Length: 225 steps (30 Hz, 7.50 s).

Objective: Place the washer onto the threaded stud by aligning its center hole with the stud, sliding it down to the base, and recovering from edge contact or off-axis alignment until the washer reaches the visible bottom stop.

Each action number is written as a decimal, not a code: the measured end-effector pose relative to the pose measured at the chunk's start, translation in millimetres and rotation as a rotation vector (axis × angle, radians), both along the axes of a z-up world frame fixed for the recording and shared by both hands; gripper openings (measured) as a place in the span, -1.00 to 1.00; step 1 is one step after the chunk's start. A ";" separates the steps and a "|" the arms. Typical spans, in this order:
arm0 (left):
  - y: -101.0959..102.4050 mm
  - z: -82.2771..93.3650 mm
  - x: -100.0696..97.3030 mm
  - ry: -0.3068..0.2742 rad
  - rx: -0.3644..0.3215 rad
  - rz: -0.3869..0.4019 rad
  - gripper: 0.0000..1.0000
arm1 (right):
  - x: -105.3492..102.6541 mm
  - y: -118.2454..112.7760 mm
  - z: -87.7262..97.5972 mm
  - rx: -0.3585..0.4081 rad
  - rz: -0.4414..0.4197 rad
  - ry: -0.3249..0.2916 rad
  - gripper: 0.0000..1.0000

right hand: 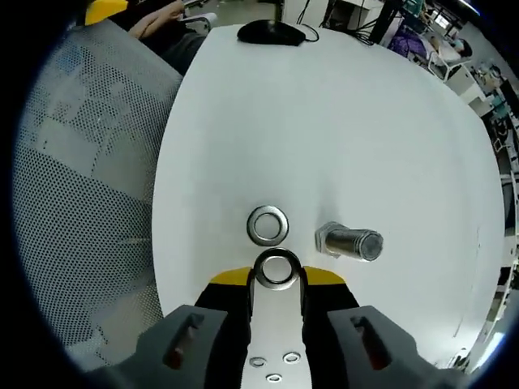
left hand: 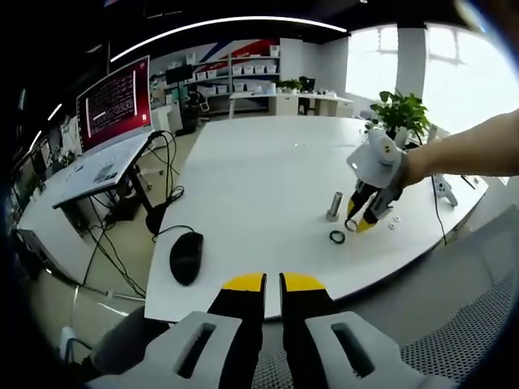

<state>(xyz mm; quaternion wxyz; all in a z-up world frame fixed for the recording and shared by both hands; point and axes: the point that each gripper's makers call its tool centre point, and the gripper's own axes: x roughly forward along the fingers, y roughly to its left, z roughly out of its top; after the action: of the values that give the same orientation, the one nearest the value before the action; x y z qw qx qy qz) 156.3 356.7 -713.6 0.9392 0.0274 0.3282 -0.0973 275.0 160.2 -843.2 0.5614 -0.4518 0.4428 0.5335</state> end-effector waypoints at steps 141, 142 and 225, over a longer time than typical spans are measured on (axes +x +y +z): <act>1.0 -2.1 -0.1 0.014 0.002 0.008 -0.92 | -25.8 41.6 30.4 0.259 0.005 0.032 -0.18; 1.0 -2.1 -0.1 0.015 0.002 0.008 -0.92 | -26.0 41.2 29.3 0.258 0.003 0.033 -0.18; 2.9 -1.8 0.8 0.012 -0.003 0.027 -0.93 | -12.4 34.8 -24.5 -0.026 -0.032 -0.020 -0.50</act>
<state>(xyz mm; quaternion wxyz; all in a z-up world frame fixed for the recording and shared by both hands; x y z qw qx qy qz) 157.1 359.6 -715.4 0.9385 0.0212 0.3338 -0.0854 262.6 195.0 -867.7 0.5683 -0.4575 0.4512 0.5140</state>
